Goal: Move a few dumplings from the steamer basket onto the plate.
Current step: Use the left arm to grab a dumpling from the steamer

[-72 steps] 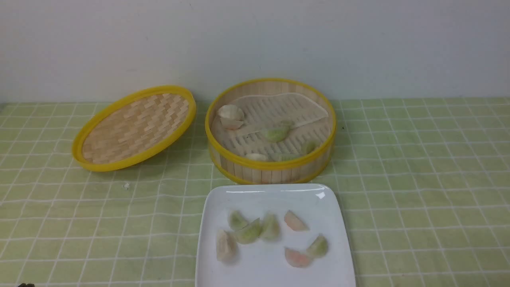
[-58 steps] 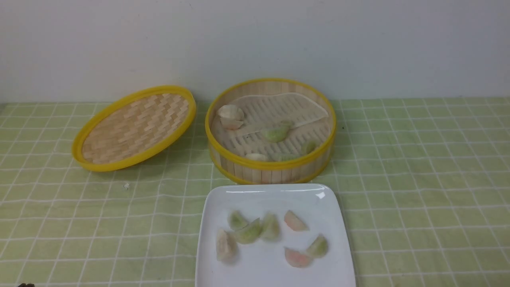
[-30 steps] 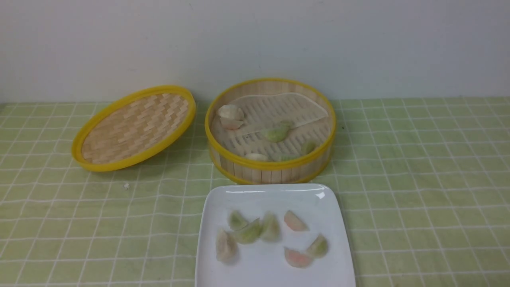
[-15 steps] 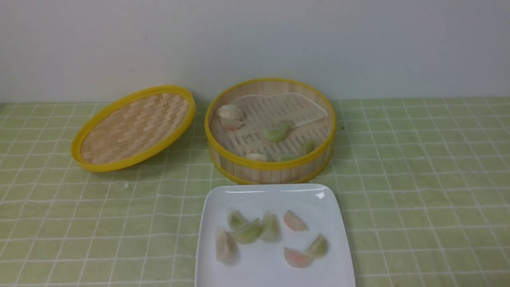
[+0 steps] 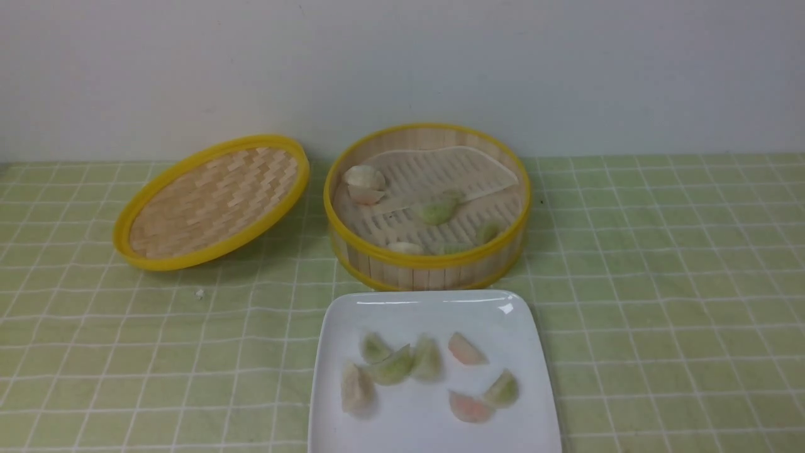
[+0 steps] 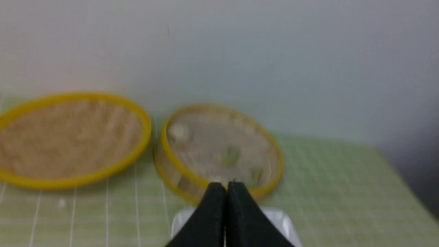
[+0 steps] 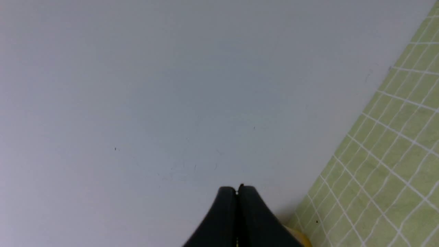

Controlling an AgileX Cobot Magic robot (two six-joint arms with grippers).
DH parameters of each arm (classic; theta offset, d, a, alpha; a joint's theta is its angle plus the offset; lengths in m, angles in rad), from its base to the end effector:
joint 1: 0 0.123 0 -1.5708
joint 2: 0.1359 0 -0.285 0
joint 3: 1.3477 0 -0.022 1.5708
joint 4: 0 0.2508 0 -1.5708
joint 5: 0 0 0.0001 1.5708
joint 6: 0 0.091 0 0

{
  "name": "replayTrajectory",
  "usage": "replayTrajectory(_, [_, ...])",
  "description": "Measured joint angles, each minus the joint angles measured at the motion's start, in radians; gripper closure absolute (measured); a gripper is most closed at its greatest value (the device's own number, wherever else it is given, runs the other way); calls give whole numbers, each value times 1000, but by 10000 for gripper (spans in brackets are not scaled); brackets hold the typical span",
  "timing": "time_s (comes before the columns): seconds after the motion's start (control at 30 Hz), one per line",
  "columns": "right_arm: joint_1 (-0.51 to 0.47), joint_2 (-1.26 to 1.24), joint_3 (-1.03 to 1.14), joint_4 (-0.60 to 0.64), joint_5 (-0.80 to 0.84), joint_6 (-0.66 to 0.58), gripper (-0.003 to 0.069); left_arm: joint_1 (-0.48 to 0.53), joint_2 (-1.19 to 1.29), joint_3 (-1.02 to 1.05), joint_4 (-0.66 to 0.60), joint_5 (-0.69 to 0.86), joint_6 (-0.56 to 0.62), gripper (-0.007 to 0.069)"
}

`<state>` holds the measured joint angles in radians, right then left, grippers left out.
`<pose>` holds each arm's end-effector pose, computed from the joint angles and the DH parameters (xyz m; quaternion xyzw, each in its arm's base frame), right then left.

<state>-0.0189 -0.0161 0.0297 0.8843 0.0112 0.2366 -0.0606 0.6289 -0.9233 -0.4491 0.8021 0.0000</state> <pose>0.0564 -0.0002 0.2034 0.3659 0.5769 0.3848 0.6206 0.0976 -0.0344 0.4029 -0.0180 0.8190 -0.2345 0.5234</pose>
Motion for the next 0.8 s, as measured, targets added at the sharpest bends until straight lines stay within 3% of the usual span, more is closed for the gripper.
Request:
replayTrajectory(0.2, [15,0,-25,0,8,-26,665,0,264,-107,0,223,124,638])
replayTrajectory(0.43, [40,135,-400,-182,333,-225,665,0,476,-111,-13,215,222,638])
replayTrajectory(0.63, [41,464,-709,-225,636,-427,665,0,594,-177,-62,202,278,638])
replayTrajectory(0.8, [41,742,-935,-234,777,-579,665,0,677,-311,-77,246,290,638])
